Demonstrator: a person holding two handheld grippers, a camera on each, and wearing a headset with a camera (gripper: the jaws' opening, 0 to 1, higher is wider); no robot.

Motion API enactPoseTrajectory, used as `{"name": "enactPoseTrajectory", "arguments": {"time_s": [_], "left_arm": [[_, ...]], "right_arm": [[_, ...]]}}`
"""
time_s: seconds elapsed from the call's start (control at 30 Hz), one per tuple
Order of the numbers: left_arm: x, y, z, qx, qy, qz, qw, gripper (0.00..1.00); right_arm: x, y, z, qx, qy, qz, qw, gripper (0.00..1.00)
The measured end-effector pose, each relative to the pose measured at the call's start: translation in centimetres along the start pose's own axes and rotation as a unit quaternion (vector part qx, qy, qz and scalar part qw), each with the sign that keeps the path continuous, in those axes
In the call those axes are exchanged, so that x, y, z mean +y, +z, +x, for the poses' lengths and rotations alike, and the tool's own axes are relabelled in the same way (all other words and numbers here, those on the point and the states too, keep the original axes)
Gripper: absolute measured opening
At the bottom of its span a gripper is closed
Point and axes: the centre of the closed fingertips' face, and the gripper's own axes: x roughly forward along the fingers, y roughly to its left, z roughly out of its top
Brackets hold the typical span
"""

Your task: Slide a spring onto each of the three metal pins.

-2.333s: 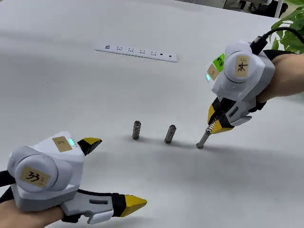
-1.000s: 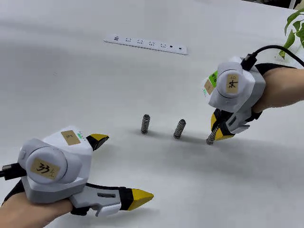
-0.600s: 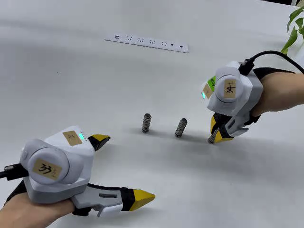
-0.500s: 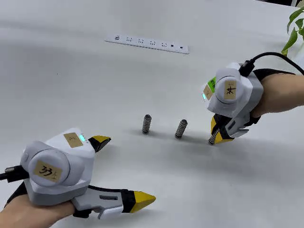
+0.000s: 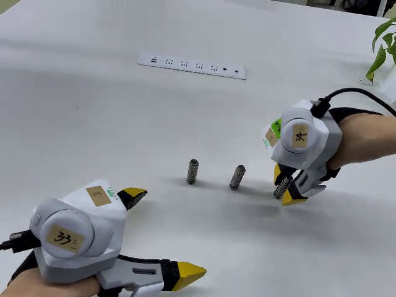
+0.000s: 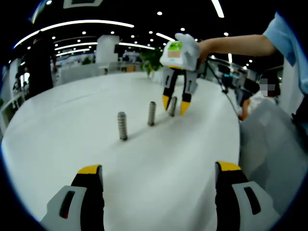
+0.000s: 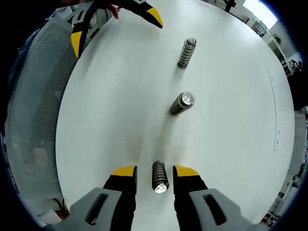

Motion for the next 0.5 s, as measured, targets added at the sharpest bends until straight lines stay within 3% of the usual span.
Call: {"name": "enactPoseTrajectory", "arguments": {"time_s": [0.13,0.23,0.37,0.5], "left_arm": [[0.0,0.0,0.0,0.001,0.0,0.001,1.0,0.98],[-0.1,0.0,0.1,0.001,0.0,0.001,1.0,0.98],[-0.1,0.0,0.1,0.001,0.0,0.001,1.0,0.98],[-0.2,0.1,0.1,0.0,0.0,0.001,1.0,0.98]], "right_arm": [[0.0,0.5,-0.1,-0.036,-0.008,0.026,0.999,0.43],[-0.1,1.1,-0.2,-0.074,-0.021,0.045,0.996,0.62],[-0.5,1.3,-0.4,-0.116,-0.049,0.078,0.989,0.86],[0.1,1.8,-0.6,-0.165,-0.063,0.125,0.9762,0.94]]}}
